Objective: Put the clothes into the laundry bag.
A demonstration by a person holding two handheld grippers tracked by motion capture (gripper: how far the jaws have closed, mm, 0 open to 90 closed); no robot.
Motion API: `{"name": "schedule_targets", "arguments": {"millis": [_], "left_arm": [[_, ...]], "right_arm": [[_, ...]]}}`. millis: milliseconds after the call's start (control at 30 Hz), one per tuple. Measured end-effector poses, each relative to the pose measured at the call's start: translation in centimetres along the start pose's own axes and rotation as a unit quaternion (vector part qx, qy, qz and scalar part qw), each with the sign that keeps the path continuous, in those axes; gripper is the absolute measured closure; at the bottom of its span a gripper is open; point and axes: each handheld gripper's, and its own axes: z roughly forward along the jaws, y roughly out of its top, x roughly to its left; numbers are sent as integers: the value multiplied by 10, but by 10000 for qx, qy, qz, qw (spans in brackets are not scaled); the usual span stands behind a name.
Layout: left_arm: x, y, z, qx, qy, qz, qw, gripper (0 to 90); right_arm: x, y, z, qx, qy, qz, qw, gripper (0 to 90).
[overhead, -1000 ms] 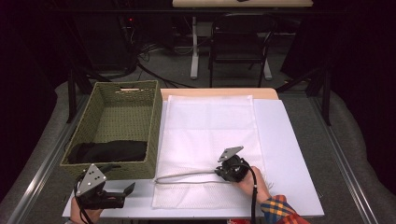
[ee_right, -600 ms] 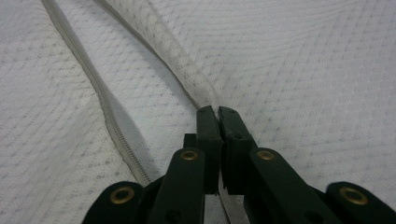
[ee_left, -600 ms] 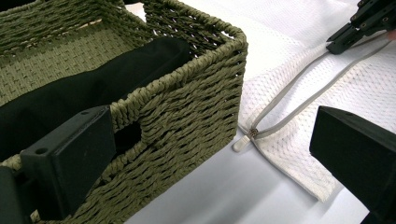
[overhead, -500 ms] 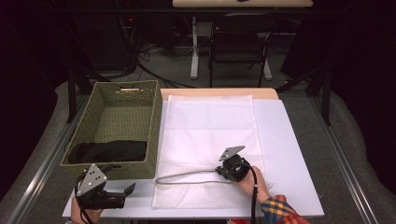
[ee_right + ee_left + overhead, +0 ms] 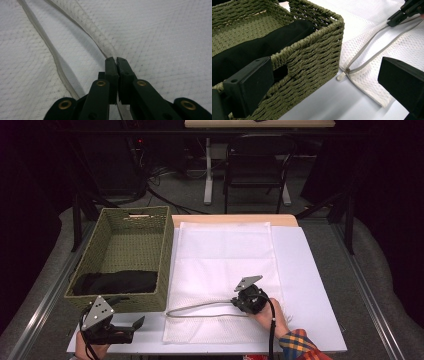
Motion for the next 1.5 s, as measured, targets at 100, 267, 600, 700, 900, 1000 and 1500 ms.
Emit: {"name": "schedule_targets", "arguments": {"millis": [100, 267, 600, 700, 900, 1000, 1500], "left_arm": [[0, 0, -1, 10, 14, -11, 10000, 2], [0, 0, -1, -15, 18, -16, 10000, 2], [0, 0, 0, -3, -26, -8, 10000, 2], [0, 0, 0, -20, -48, 9, 10000, 2], [0, 0, 0, -25, -153, 18, 9999, 2], [0, 1, -1, -20, -169, 57, 9998, 2], [0, 0, -1, 36, -188, 50, 9998, 2]], "right_arm": [[1, 2, -5, -91, -40, 50, 9999, 881], [1, 6, -13, -240, -51, 110, 9996, 883], [0, 7, -18, -330, -35, 148, 9993, 883], [1, 7, -19, -337, -36, 165, 9993, 883], [0, 9, -20, -339, -61, 194, 9992, 885], [0, 11, -23, -439, -140, 197, 9987, 886], [7, 19, -42, -847, -395, 63, 9956, 887]]}}
